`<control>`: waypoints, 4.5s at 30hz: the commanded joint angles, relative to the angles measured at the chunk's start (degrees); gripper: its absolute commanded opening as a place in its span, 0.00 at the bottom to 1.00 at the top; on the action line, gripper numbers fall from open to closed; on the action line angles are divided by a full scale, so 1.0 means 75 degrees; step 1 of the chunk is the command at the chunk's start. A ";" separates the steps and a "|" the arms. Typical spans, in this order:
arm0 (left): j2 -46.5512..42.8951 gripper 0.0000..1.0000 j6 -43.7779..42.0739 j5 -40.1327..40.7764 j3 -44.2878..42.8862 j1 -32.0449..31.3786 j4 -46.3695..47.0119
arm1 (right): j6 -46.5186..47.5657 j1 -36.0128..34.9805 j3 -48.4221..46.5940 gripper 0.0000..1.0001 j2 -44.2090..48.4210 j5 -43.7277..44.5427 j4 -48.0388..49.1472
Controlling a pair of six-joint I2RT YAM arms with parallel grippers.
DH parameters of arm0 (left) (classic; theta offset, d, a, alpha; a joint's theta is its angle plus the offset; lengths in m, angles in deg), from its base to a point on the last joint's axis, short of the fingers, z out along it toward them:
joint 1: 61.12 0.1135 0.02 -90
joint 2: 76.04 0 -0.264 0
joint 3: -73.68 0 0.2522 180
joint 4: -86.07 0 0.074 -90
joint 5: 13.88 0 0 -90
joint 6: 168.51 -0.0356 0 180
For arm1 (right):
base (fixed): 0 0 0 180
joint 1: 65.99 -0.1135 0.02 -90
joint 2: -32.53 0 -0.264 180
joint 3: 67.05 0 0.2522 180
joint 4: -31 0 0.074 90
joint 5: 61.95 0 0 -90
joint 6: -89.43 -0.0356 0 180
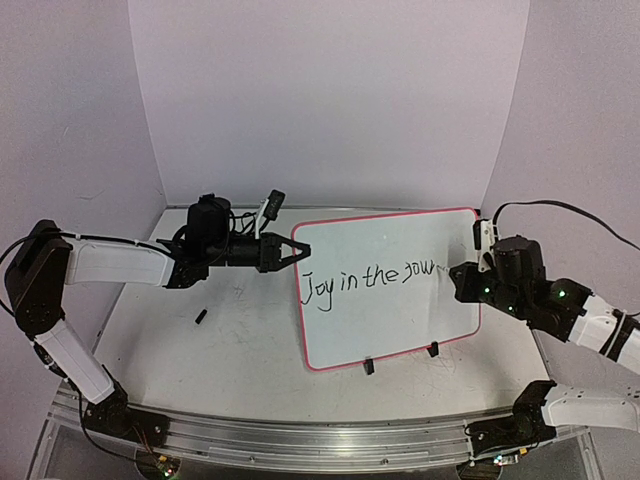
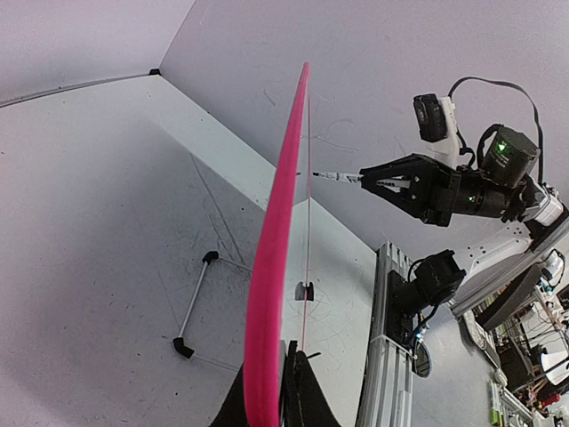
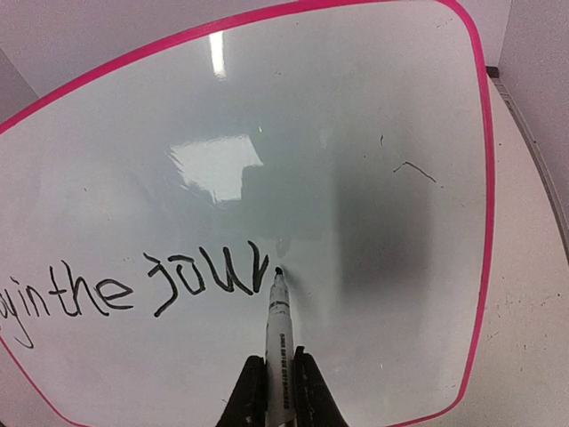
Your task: Write a sentence on the whiteboard
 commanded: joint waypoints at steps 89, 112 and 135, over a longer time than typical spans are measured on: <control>0.0120 0.00 -0.0614 0.1035 0.0073 -0.0066 -0.0833 | -0.0067 0.0025 -0.0671 0.00 -0.0650 0.0387 0.0276; 0.0199 0.00 -0.0664 0.1032 0.0098 -0.0076 -0.0836 | -0.0378 0.0021 -0.0247 0.00 -0.0438 0.0456 -0.0222; 0.0139 0.00 -0.0661 0.1069 0.0108 -0.0090 -0.0833 | -0.0393 0.0028 -0.0494 0.00 -0.0067 0.0531 -0.0414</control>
